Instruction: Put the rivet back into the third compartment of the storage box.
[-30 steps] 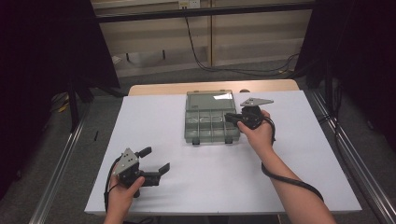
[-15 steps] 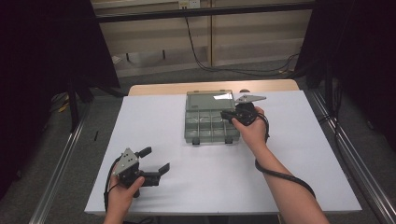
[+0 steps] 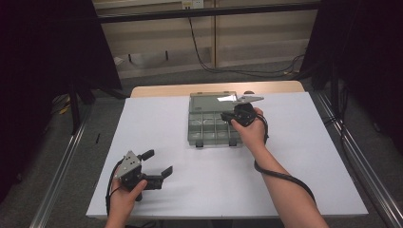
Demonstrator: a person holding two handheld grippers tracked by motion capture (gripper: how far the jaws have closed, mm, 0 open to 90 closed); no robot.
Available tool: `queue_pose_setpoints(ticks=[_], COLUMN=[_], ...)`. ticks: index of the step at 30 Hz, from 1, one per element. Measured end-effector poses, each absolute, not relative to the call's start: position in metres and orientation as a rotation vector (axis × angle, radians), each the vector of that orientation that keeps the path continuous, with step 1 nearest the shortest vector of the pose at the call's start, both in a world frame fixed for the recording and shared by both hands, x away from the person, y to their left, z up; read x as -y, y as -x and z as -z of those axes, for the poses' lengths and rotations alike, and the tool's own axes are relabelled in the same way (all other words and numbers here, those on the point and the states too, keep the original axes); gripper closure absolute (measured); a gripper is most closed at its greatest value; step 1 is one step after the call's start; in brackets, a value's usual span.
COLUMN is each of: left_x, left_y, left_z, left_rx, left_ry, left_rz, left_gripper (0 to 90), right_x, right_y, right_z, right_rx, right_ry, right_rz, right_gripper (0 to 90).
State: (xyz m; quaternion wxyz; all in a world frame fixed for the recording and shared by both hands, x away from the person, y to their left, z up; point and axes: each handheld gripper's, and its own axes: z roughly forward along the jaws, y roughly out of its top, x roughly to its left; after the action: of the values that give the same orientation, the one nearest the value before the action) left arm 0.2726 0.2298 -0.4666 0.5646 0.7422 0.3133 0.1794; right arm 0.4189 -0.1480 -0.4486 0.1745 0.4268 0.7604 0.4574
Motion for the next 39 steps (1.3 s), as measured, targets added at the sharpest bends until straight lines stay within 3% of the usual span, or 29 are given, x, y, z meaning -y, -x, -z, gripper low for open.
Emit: queue_pose_setpoints(ticks=[33,39], left_x=[-0.231,-0.232], left_y=[-0.273,-0.273], left_z=[0.466,0.466], left_rx=[-0.738,-0.739], left_ry=[-1.739,-1.741], left_rz=[-0.418,-0.42], left_gripper=[4.2,4.2], right_x=[0.14,0.141], right_y=[-0.432,-0.431], right_z=[0.449,0.449], right_rx=[-2.163,-2.154], right_ry=[-1.205,-1.215], right_rz=[-1.252,-1.263], right_gripper=[82.4,78.0])
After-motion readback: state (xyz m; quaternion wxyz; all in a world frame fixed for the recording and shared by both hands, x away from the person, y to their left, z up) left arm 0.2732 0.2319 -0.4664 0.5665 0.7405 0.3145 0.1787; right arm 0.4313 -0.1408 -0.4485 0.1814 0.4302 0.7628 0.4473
